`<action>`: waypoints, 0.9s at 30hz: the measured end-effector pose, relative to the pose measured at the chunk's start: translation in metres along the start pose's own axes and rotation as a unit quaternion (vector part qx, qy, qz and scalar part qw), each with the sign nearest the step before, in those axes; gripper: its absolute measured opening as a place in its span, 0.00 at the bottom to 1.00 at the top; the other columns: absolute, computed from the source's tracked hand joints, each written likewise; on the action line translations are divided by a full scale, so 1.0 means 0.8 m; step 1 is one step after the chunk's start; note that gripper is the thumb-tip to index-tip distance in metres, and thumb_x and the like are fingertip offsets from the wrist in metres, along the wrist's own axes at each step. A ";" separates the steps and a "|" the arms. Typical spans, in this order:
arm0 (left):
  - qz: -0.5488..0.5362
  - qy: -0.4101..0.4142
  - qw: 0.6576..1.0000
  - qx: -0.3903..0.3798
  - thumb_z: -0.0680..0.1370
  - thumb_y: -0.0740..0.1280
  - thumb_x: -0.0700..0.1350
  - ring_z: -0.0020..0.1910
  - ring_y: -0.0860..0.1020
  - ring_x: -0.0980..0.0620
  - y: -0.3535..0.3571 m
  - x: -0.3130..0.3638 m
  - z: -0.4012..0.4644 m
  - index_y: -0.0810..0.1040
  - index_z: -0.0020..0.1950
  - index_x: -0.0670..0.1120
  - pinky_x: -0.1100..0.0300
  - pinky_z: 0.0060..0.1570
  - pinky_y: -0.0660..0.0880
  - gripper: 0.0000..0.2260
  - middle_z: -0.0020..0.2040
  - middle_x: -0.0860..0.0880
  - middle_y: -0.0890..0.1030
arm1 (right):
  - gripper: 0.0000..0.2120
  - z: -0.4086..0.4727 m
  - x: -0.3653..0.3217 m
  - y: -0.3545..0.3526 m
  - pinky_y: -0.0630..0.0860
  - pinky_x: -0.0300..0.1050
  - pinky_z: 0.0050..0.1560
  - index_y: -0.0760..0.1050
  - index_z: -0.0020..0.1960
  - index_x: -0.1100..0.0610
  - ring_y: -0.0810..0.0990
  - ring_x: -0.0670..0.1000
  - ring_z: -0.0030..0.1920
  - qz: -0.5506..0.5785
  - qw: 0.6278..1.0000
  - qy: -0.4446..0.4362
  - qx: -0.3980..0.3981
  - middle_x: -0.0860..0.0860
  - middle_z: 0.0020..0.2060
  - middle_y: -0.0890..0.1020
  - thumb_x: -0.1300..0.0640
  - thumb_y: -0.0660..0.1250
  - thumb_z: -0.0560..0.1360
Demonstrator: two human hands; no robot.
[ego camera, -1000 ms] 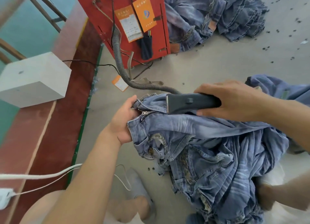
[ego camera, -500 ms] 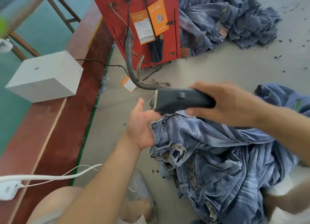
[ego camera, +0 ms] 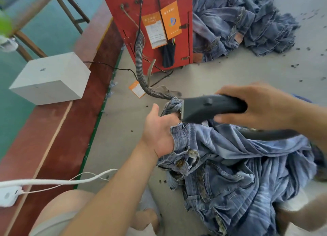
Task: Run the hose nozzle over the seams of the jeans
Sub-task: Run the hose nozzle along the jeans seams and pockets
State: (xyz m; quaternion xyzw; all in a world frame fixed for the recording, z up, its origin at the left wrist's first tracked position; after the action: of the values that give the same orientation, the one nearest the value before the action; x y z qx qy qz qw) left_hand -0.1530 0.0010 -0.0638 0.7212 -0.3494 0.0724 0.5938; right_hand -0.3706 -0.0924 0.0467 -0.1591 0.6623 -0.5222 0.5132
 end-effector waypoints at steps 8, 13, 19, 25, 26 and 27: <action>-0.001 0.005 1.000 0.029 0.82 0.46 0.71 0.71 0.74 0.38 0.015 -0.012 0.011 0.70 0.76 0.41 0.46 0.74 0.68 0.39 0.75 0.40 0.71 | 0.16 0.008 -0.014 0.032 0.71 0.37 0.39 0.74 0.58 0.44 0.77 0.41 0.37 -0.010 0.998 -0.004 0.059 0.40 0.37 0.79 0.36 0.67 0.75; -0.035 -0.030 0.998 -0.044 0.78 0.43 0.77 0.80 0.58 0.32 0.005 -0.002 -0.006 0.59 0.82 0.35 0.38 0.81 0.49 0.50 0.81 0.33 0.59 | 0.13 -0.002 0.043 -0.002 0.69 0.40 0.35 0.75 0.51 0.44 0.77 0.37 0.39 -0.012 0.991 0.085 0.098 0.41 0.34 0.78 0.38 0.70 0.74; -0.013 -0.046 0.996 -0.072 0.78 0.45 0.76 0.81 0.56 0.34 0.003 -0.018 0.000 0.57 0.83 0.37 0.39 0.81 0.44 0.49 0.82 0.35 0.57 | 0.12 0.009 0.021 0.037 0.73 0.41 0.38 0.78 0.53 0.45 0.79 0.41 0.38 0.038 0.997 0.062 -0.002 0.42 0.36 0.81 0.40 0.72 0.75; -0.011 -0.047 0.996 -0.069 0.76 0.48 0.78 0.79 0.62 0.33 -0.006 -0.008 -0.004 0.62 0.81 0.38 0.37 0.78 0.58 0.50 0.80 0.34 0.63 | 0.10 0.012 0.045 -0.003 0.69 0.31 0.32 0.75 0.50 0.48 0.78 0.38 0.33 0.084 0.983 0.106 0.127 0.35 0.34 0.79 0.44 0.72 0.78; -0.012 -0.036 0.998 -0.056 0.76 0.50 0.78 0.79 0.63 0.33 -0.009 -0.002 -0.004 0.64 0.80 0.38 0.36 0.78 0.58 0.50 0.80 0.34 0.63 | 0.10 0.007 0.055 -0.008 0.69 0.33 0.32 0.75 0.49 0.47 0.78 0.38 0.33 0.076 0.985 0.115 0.108 0.36 0.34 0.79 0.44 0.72 0.78; -0.013 -0.025 0.999 -0.045 0.75 0.51 0.78 0.79 0.63 0.33 -0.012 0.005 -0.005 0.65 0.80 0.38 0.36 0.78 0.58 0.50 0.80 0.34 0.64 | 0.10 0.003 0.063 -0.008 0.69 0.38 0.33 0.75 0.49 0.48 0.78 0.39 0.33 0.058 0.987 0.121 0.086 0.40 0.34 0.79 0.43 0.73 0.77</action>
State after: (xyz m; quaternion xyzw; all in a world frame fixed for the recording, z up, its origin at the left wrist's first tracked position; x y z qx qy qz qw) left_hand -0.1427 0.0037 -0.0684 0.7002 -0.3576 0.0305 0.6172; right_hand -0.3924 -0.1342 0.0265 -0.0114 0.6804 -0.5622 0.4699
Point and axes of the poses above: each hand's wrist, its own z-axis towards the middle knuckle, its own y-axis out of the palm, x = y × z, the point moved 2 cm from there along z, towards the middle knuckle
